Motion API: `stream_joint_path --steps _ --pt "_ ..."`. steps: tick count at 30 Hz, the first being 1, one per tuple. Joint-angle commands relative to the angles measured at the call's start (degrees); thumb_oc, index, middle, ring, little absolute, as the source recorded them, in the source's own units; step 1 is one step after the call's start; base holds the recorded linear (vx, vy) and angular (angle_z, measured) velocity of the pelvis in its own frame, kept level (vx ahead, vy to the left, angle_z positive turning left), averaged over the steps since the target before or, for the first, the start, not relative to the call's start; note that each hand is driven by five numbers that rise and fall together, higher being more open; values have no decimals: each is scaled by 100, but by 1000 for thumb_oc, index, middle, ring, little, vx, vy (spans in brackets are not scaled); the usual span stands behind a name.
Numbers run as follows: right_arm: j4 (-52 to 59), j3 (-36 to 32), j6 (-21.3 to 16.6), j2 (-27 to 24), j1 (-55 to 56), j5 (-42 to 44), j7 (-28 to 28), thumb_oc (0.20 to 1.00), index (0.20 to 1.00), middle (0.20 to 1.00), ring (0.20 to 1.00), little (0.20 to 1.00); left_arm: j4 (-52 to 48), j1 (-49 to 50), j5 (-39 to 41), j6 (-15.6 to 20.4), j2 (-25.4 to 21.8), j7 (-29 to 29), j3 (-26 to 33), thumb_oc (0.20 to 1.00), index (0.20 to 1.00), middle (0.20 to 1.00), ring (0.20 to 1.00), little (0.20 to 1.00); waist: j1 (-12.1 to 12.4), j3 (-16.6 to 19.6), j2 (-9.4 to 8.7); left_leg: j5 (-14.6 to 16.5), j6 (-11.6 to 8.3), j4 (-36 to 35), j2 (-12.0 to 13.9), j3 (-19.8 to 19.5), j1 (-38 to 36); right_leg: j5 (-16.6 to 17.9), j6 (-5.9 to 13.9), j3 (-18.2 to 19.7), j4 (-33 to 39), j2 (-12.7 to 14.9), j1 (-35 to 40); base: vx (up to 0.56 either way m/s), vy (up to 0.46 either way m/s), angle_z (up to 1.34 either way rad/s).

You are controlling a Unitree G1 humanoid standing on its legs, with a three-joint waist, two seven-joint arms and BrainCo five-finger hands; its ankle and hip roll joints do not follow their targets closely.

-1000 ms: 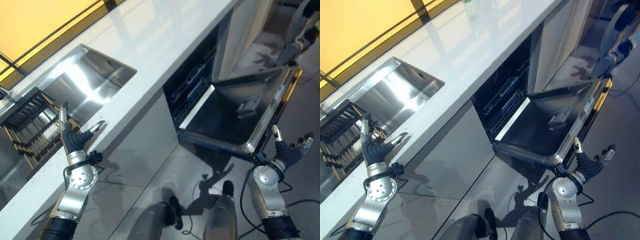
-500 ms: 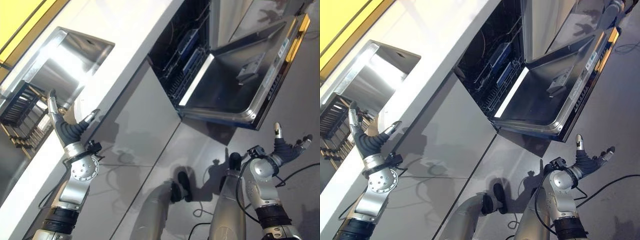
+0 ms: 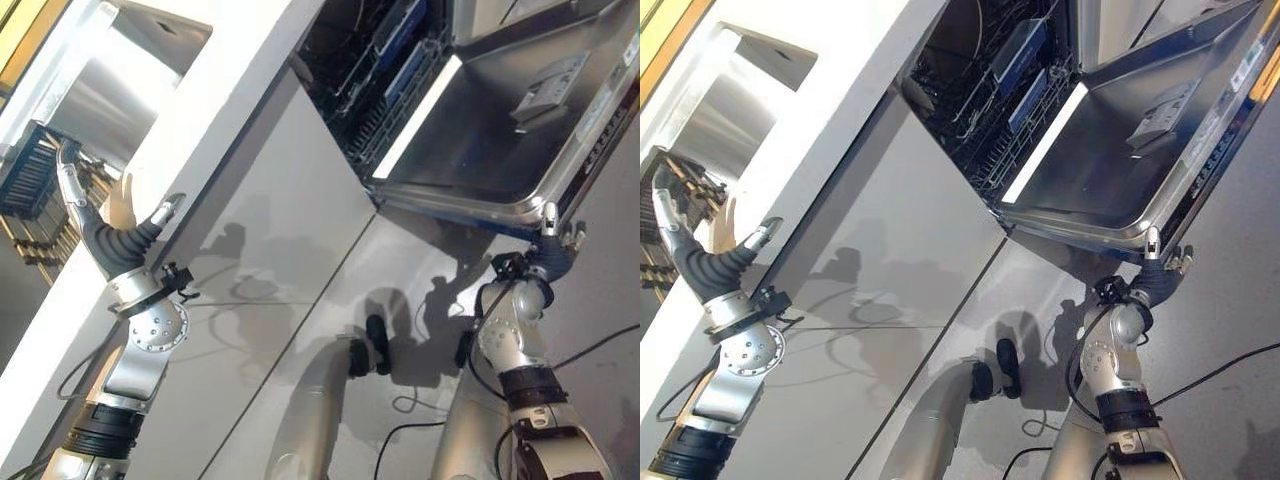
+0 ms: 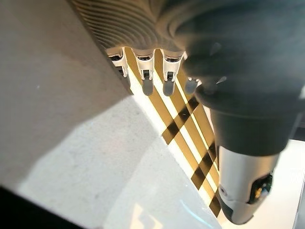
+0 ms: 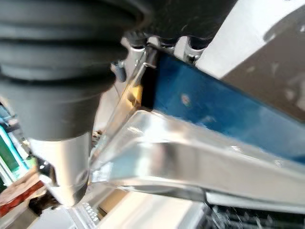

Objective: Pick up plates and place into dishwasher.

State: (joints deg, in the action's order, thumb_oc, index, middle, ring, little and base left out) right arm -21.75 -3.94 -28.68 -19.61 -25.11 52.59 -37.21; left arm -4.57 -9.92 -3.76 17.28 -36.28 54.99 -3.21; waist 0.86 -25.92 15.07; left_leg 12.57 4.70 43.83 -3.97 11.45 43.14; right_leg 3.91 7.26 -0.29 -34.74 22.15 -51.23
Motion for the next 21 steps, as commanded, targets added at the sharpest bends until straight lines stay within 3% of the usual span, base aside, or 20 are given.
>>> stream_joint_path --steps 1,5,6,7,9,10,12,13,17,20,21 --pt "-136 -83 113 -432 -790 642 784 1000 1000 1000 1000 1000 233 157 116 -117 495 -180 -660 1000 1000 1000 1000 1000 37 -387 481 612 -123 -91 -381 -89 -446 -435 -103 -73 -646 -228 -291 57 -108 7" --pt "-625 -98 93 -591 -1227 1085 1113 1000 1000 1000 1000 1000 175 169 131 -47 374 -114 -676 1000 1000 1000 1000 1000 186 -387 586 535 -175 -69 -364 -143 -234 -554 -103 -112 -753 -245 -447 55 -120 3" --pt "-727 -100 86 -626 -1306 1167 1128 1000 1000 1000 1000 1000 160 196 143 -38 348 -126 -697 1000 1000 1000 1000 1000 243 -387 623 647 -203 -23 -367 -210 -292 -734 -50 -85 -878 -273 -406 40 -145 0" --pt "-785 -106 82 -673 -1439 1222 1092 1000 1000 1000 1000 1000 137 183 142 -25 334 -144 -674 1000 1000 1000 1000 1000 260 -387 632 523 -195 -25 -363 -176 -135 -632 -105 -145 -820 -245 -504 86 -131 3" --pt "-911 -105 28 -728 -1583 1405 1049 1000 1000 1000 1000 1000 113 221 125 -6 274 -160 -694 1000 1000 1000 1000 1000 340 -387 668 593 -242 28 -366 -267 -122 -806 -61 -139 -947 -283 -503 28 -130 11" --pt "-930 -98 2 -752 -1676 1418 1003 1000 1000 1000 1000 1000 94 203 122 1 263 -154 -686 1000 1000 1000 1000 1000 343 -387 667 468 -233 16 -361 -237 29 -687 -117 -198 -877 -261 -609 25 -141 16" --pt "-949 -68 12 -770 -1849 1644 1115 1000 1000 1000 1000 1000 61 253 94 49 220 -161 -733 1000 1000 1000 1000 1000 420 -387 692 539 -272 89 -367 -347 75 -830 -84 -175 -977 -313 -649 17 -116 12" --pt "-955 -54 63 -798 -1922 1687 1183 1000 1000 1000 1000 1000 52 234 103 69 213 -158 -716 1000 1000 1000 1000 1000 414 -387 687 420 -258 78 -363 -312 215 -698 -151 -227 -901 -290 -749 -36 -65 6" --pt "-830 206 537 -807 -2181 1714 1975 1000 1000 1000 1000 1000 27 317 161 195 171 -248 -700 1000 1000 1000 1000 1000 489 -387 696 345 -281 67 -371 -382 298 -696 -238 -255 -862 -357 -791 -1 -32 2" --pt "-531 530 1135 -750 -2177 1575 2607 1000 1000 1000 1000 1000 -3 375 239 265 141 -260 -602 1000 1000 1000 1000 1000 516 -387 639 256 -301 -1 -367 -425 304 -668 -279 -297 -772 -418 -751 22 -1 27" --pt "-445 625 1233 -747 -2134 1555 2728 1000 1000 1000 1000 1000 -22 397 246 240 130 -272 -601 1000 1000 1000 1000 1000 547 -387 625 368 -322 8 -358 -480 169 -828 -230 -268 -860 -459 -644 62 -3 8"
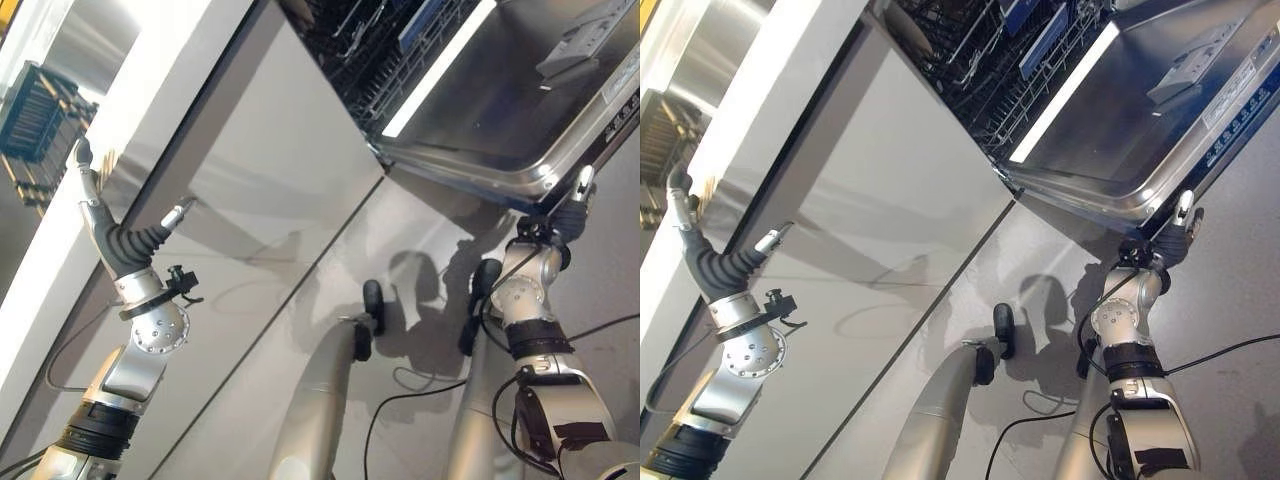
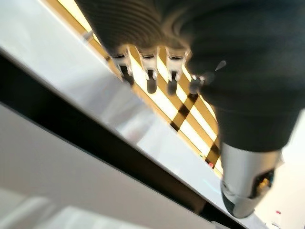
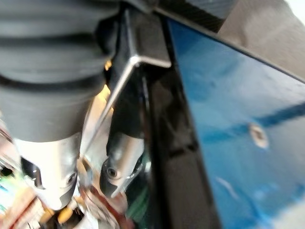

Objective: Pick up plates and place into dishwasher.

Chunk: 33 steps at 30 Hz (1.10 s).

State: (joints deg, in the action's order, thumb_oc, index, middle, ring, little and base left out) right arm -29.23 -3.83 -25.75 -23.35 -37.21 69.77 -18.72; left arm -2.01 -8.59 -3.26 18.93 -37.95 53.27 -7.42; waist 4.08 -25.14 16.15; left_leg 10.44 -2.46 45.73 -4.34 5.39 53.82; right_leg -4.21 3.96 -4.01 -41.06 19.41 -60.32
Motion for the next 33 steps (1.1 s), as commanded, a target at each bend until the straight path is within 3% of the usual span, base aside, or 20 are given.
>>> stream_joint_path --steps 1,6,7,11,14,25,33 --pt "436 718 1047 -366 -908 -190 998 1000 1000 1000 1000 1000 -300 267 210 60 289 -109 -152 1000 1000 1000 1000 1000 233 -466 486 560 393 -209 -310 119 -921 -8 96 76 -197 -195 306 59 -8 -63" --pt "896 1096 1226 -334 -905 -476 1453 1000 1000 1000 1000 1000 -378 261 290 -76 215 -197 2 1000 1000 1000 1000 1000 295 -466 305 470 379 -264 -310 23 -1049 52 95 -56 -45 -242 590 -26 5 -28" --pt "943 1161 1262 -327 -982 -551 1513 1000 1000 1000 1000 1000 -381 231 310 -83 212 -194 43 1000 1000 1000 1000 1000 286 -466 272 301 401 -336 -323 47 -973 235 35 -125 100 -220 573 -85 39 18" --pt "1231 1400 1426 -302 -1163 -951 1618 1000 1000 1000 1000 1000 -362 261 439 -78 160 -251 177 1000 1000 1000 1000 1000 359 -466 168 186 397 -539 -358 -42 -1313 284 38 -221 301 -213 963 -32 91 17" --pt "1316 1443 1413 -300 -1185 -1124 1686 1000 1000 1000 1000 1000 -350 342 514 -26 133 -301 262 1000 1000 1000 1000 1000 395 -466 125 178 399 -599 -359 -88 -1476 296 65 -251 348 -185 1140 -6 70 11" --pt "1658 1361 1186 -341 -1497 -1835 1576 1000 1000 1000 1000 1000 -312 667 698 -28 -17 -522 635 1000 1000 1000 1000 1000 724 -466 -294 180 512 -958 -437 -469 -2638 412 217 -584 702 56 2452 20 44 15" --pt "1454 1095 1032 -599 -1630 -1913 1319 1000 1000 1000 1000 1000 -128 1029 934 -11 -314 -860 988 1000 1000 1000 1000 1000 1143 189 -881 214 517 -1630 -241 -850 -3731 566 261 -1141 1498 206 3831 131 -57 27"
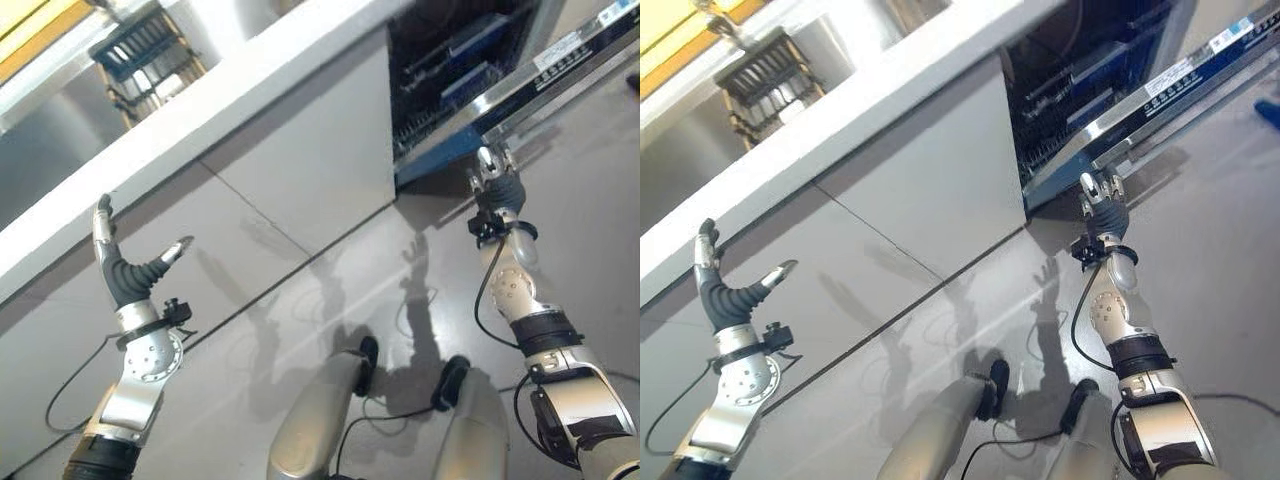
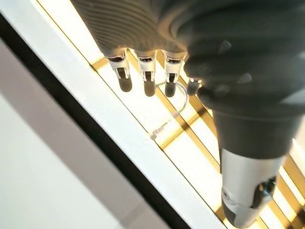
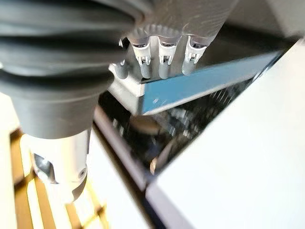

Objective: Pick up plates and place into dishwasher.

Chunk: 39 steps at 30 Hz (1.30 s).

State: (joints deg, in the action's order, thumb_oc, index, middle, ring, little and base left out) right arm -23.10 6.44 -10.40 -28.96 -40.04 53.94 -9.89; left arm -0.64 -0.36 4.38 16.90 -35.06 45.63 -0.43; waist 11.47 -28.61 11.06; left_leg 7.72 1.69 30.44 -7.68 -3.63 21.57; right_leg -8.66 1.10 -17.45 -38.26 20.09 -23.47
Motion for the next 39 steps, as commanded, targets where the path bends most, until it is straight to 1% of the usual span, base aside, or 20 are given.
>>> stream_joint_path --steps 1,4,8,11,13,18,21,23,27,29,30,32,33,34,35,36,39 --pt "825 52 -515 -66 -1334 -309 435 1000 1000 1000 1000 1000 -240 220 185 222 -626 -138 317 1000 1000 1000 1000 1000 428 597 -431 476 87 -176 133 26 -603 1032 543 138 1324 125 295 144 -99 26" --pt "842 11 -515 -139 -1183 -225 452 1000 1000 1000 1000 1000 -194 248 259 246 -645 -368 377 1000 1000 1000 1000 1000 508 887 -641 420 29 -463 279 -53 -966 1075 527 -73 1708 56 841 142 -100 29" --pt "1069 -5 -369 -194 -792 -374 301 1000 1000 1000 1000 1000 -172 314 248 232 -581 -788 377 1000 1000 1000 1000 1000 574 1308 -885 329 -50 -866 447 -117 -1505 1139 528 -330 2245 -73 1596 180 -73 30" --pt "1305 12 -276 -126 -575 -482 201 1000 1000 1000 1000 1000 -177 329 242 155 -525 -910 372 1000 1000 1000 1000 1000 563 1482 -974 255 -95 -1154 519 -108 -1803 1192 546 -418 2549 -162 1944 123 -1 32" --pt "1508 92 -191 -17 -378 -660 129 1000 1000 1000 1000 1000 -133 315 230 105 -468 -985 358 1000 1000 1000 1000 1000 538 1647 -1076 131 -137 -1508 561 -80 -2081 1289 588 -483 2876 -225 2218 75 23 15" --pt "2210 294 77 259 62 -1271 173 1000 1000 1000 1000 1000 -131 276 398 62 -312 -1177 314 1000 1000 1000 1000 1000 444 1879 -1211 6 -183 -1952 654 45 -2433 1432 663 -538 3263 -271 2528 17 66 -2" --pt "2622 514 283 426 280 -1570 341 1000 1000 1000 1000 1000 -148 202 567 148 -179 -1350 228 1000 1000 1000 1000 1000 397 2000 -1270 -52 -217 -2167 705 132 -2549 1525 710 -550 3501 -265 2659 -24 90 -5" --pt "2854 631 405 474 419 -1662 287 1000 1000 1000 1000 1000 -211 136 684 159 -40 -1398 135 1000 1000 1000 1000 1000 380 2093 -1296 -122 -243 -2357 756 196 -2633 1597 741 -577 3694 -284 2749 -39 118 0" --pt "3056 745 532 639 650 -1823 319 1000 1000 1000 1000 1000 -316 8 835 222 171 -1472 5 1000 1000 1000 1000 1000 387 2227 -1321 -252 -304 -2652 842 311 -2718 1795 782 -623 4135 -329 2901 -50 86 0" --pt "3159 803 587 640 866 -1956 387 1000 1000 1000 1000 1000 -339 -127 923 200 331 -1408 -130 1000 1000 1000 1000 1000 315 2308 -1344 -309 -304 -2753 858 253 -2707 1741 770 -387 4205 -421 2918 -46 89 7" --pt "3275 807 629 606 993 -1933 371 1000 1000 1000 1000 1000 -331 -197 937 180 398 -1410 -193 1000 1000 1000 1000 1000 241 2345 -1348 -323 -288 -2750 851 189 -2689 1643 734 -175 4112 -487 2866 -15 97 20" --pt "3590 706 637 444 1393 -2016 201 1000 1000 1000 1000 1000 -359 -400 1004 97 522 -1566 -358 1000 1000 1000 1000 1000 13 2412 -1361 -308 -235 -2642 802 -73 -2550 1290 666 518 3909 -752 2745 24 68 67" --pt "3683 626 618 369 1575 -2000 183 1000 1000 1000 1000 1000 -377 -471 1008 61 564 -1602 -418 1000 1000 1000 1000 1000 -69 2439 -1384 -297 -216 -2570 763 -178 -2463 1212 648 737 3871 -824 2717 27 35 123" --pt "3701 491 511 281 1841 -1871 309 1000 1000 1000 1000 1000 -431 -519 974 -14 645 -1521 -446 1000 1000 1000 1000 1000 -145 2453 -1425 -299 -232 -2489 760 -238 -2388 1175 634 835 3845 -866 2728 8 13 133" --pt "3655 465 485 321 1906 -1867 358 1000 1000 1000 1000 1000 -414 -542 1001 -19 695 -1476 -432 1000 1000 1000 1000 1000 -161 2468 -1431 -306 -263 -2529 785 -247 -2396 1163 623 825 3874 -887 2745 -6 -11 110" --pt "3621 449 480 366 1957 -1905 386 1000 1000 1000 1000 1000 -379 -556 1025 -5 739 -1467 -424 1000 1000 1000 1000 1000 -164 2488 -1433 -330 -287 -2585 814 -269 -2417 1160 614 815 3907 -905 2771 -2 -34 62" --pt "3611 469 527 397 2028 -1932 434 1000 1000 1000 1000 1000 -437 -592 1049 -112 797 -1542 -379 1000 1000 1000 1000 1000 -134 2545 -1425 -405 -375 -2771 935 -291 -2497 1162 617 704 4017 -915 2848 4 -36 38"
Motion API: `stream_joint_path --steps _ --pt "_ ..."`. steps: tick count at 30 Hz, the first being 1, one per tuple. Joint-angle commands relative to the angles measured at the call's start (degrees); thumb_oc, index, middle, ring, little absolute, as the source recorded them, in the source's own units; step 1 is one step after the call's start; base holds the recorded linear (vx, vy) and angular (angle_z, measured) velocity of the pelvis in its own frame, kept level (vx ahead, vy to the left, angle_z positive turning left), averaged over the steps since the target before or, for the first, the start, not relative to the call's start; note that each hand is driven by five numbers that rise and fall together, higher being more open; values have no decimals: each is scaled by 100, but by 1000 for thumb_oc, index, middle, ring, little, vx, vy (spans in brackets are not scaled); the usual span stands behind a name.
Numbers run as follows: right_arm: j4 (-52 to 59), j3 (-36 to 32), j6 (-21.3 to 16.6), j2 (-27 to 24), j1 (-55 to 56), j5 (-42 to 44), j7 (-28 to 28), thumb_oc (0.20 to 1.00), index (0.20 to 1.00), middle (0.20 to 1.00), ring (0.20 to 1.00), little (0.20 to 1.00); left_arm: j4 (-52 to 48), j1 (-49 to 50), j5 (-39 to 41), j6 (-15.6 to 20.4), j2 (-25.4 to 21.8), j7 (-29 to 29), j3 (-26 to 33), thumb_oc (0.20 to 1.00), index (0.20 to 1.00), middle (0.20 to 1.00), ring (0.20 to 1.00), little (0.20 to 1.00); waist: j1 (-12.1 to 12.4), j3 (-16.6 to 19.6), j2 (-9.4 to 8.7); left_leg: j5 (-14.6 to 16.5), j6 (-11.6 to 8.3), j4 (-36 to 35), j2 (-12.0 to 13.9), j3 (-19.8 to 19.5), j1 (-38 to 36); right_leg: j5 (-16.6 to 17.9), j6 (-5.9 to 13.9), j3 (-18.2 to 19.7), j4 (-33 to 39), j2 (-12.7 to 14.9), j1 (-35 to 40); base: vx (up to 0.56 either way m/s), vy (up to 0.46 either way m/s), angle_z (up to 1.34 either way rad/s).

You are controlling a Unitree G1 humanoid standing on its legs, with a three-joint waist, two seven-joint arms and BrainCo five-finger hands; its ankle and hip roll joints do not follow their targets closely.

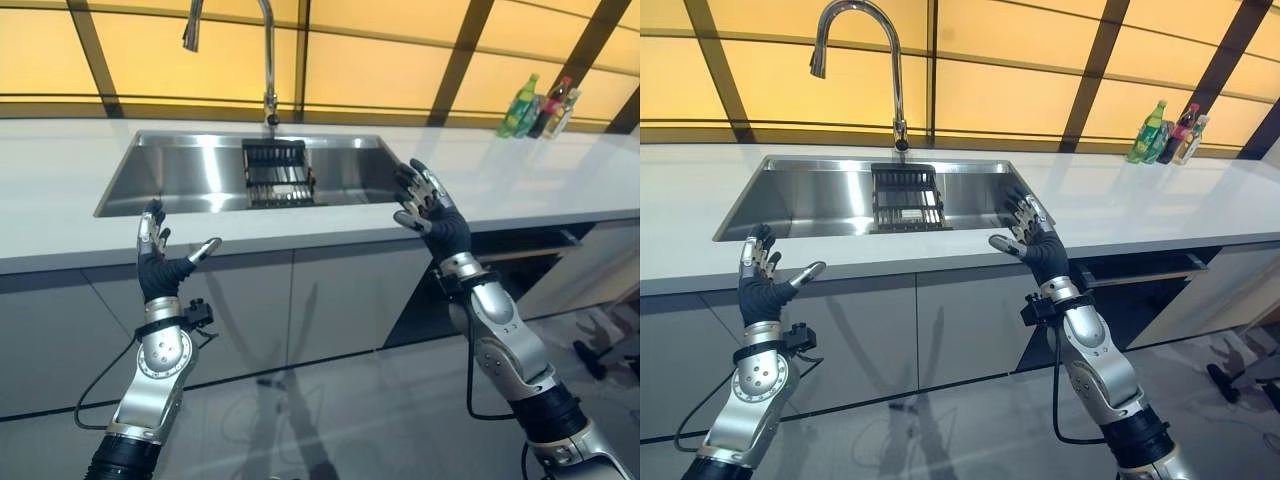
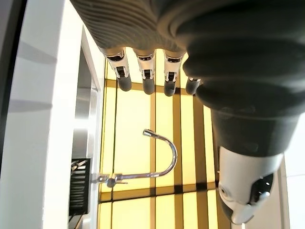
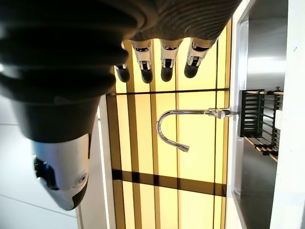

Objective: Pick up plates and place into dishwasher.

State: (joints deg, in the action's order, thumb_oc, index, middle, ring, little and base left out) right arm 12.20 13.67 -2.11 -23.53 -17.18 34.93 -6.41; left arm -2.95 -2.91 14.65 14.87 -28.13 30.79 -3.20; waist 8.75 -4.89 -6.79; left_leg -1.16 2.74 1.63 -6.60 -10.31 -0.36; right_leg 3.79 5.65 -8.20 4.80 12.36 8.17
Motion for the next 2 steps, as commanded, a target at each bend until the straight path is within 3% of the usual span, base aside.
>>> stream_joint_path --steps 1,2 --pt "124 -265 -297 -177 -195 10 69 1000 1000 1000 1000 1000 -263 -321 32 42 115 -114 -77 1000 1000 1000 1000 1000 134 198 370 454 -517 35 870 367 -337 -97 154 -233 -257 -163 -294 -6 -36 35" --pt "154 -302 -315 -205 -129 5 39 1000 1000 1000 1000 1000 -294 -319 67 28 107 -135 -52 1000 1000 1000 1000 1000 122 219 377 438 -544 -2 901 365 -349 -108 149 -230 -224 -181 -274 -10 -45 18"
